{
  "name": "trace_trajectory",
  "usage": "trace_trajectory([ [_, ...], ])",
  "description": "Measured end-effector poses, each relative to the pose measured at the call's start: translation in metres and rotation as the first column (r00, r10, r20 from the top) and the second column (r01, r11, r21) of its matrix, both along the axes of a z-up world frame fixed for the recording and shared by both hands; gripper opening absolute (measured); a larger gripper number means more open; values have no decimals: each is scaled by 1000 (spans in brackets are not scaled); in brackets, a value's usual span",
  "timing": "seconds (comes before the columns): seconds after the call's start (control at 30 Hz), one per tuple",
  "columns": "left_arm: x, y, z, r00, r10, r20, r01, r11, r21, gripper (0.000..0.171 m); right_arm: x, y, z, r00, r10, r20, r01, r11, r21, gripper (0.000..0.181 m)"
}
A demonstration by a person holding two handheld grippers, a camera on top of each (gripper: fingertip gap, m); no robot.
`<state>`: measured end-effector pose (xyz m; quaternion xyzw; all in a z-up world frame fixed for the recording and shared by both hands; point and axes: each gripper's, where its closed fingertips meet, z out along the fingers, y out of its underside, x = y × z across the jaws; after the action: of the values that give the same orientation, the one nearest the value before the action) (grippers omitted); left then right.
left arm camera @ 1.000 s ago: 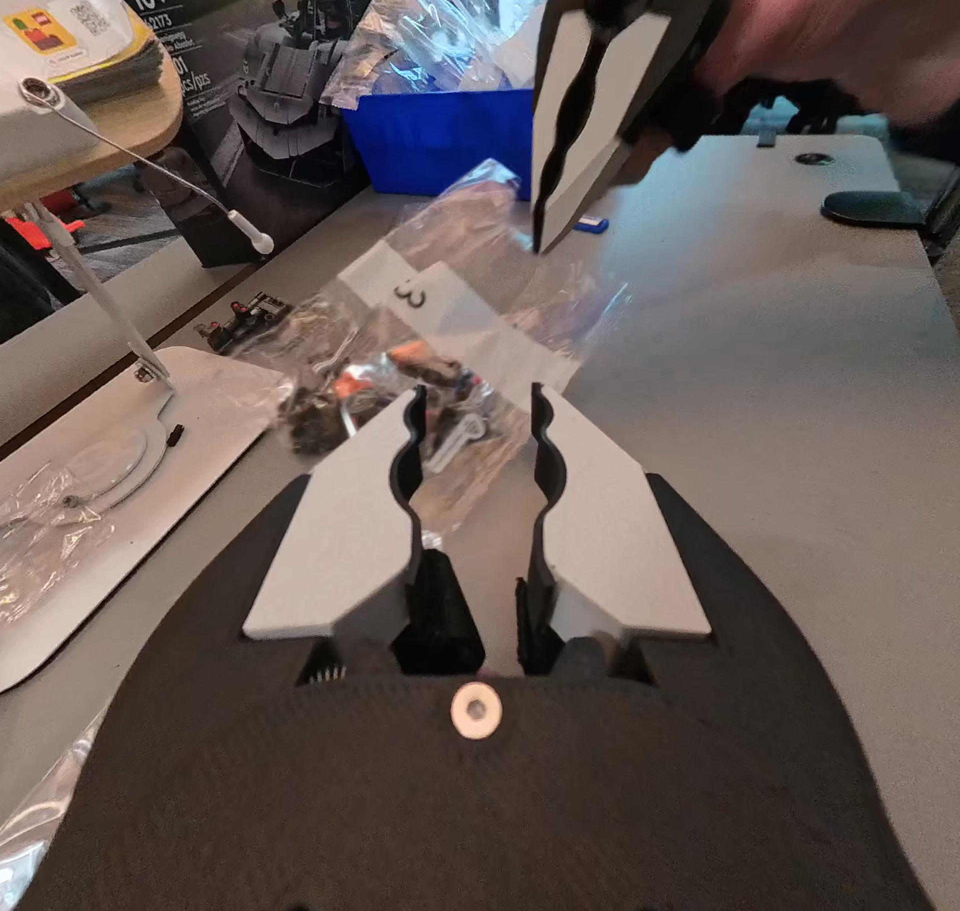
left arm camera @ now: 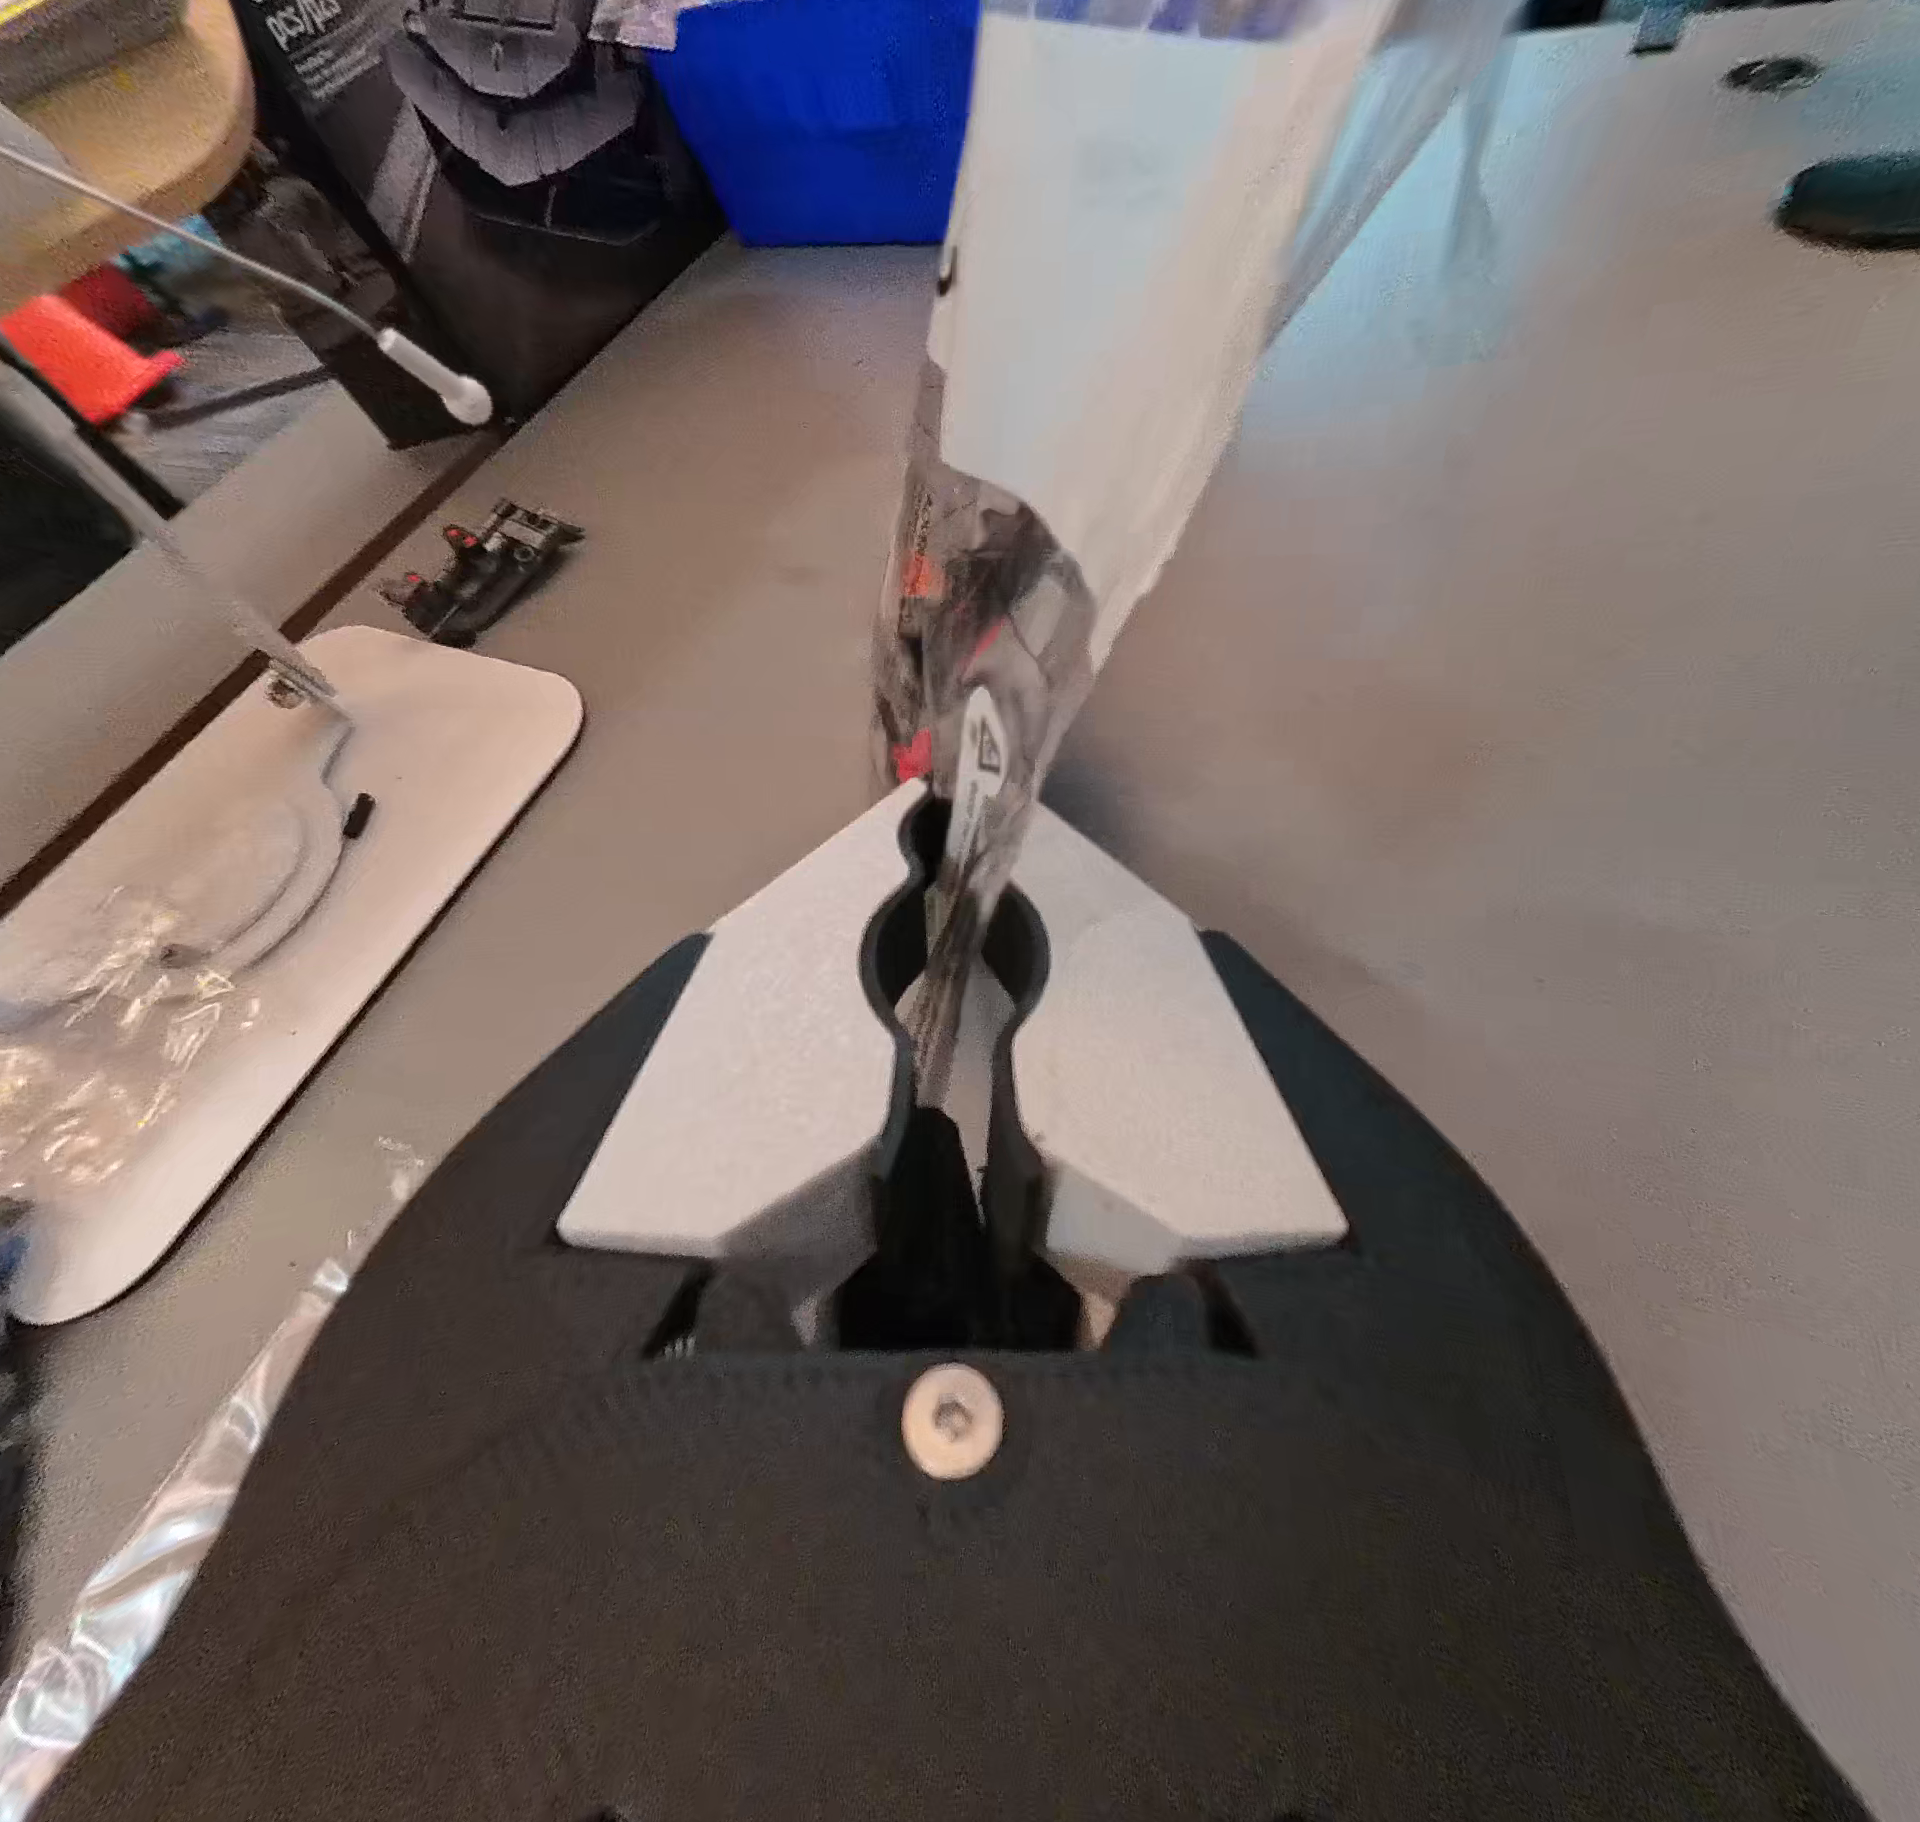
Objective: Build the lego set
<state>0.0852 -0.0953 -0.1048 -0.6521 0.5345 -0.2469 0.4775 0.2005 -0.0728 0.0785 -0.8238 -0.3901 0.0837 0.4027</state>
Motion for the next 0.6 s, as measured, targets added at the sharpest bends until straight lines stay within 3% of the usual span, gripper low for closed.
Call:
trace_trajectory([
  [0.1,-9,-4,5,999,-46,6,46,999,-28,2,18,10,-20,996,-10,-90,5,998,-63,39],
  [0.17,-16,-23,-4,981,-184,-60,181,982,-44,2,24,24,-36,990,-13,-139,3,998,-66,36],
  [0.27,-33,-34,-12,960,-255,-112,254,967,-29,2,16,37,-62,949,26,-314,-71,989,-132,33],
  [0.33,-43,-25,-16,969,-209,-134,210,978,-4,2,16,46,-90,958,34,-283,-80,985,-152,32],
  [0.43,-53,-10,2,989,-146,-41,145,989,-7,2,13,59,-122,962,4,-274,-47,987,-151,32],
  [0.5,-61,-1,10,994,-111,2,111,994,-17,2,9,62,-127,932,-36,-360,-15,990,-140,28],
  [0.6,-71,10,19,996,-59,60,60,998,-26,2,3,55,-123,875,5,-484,-43,997,-67,24],
])
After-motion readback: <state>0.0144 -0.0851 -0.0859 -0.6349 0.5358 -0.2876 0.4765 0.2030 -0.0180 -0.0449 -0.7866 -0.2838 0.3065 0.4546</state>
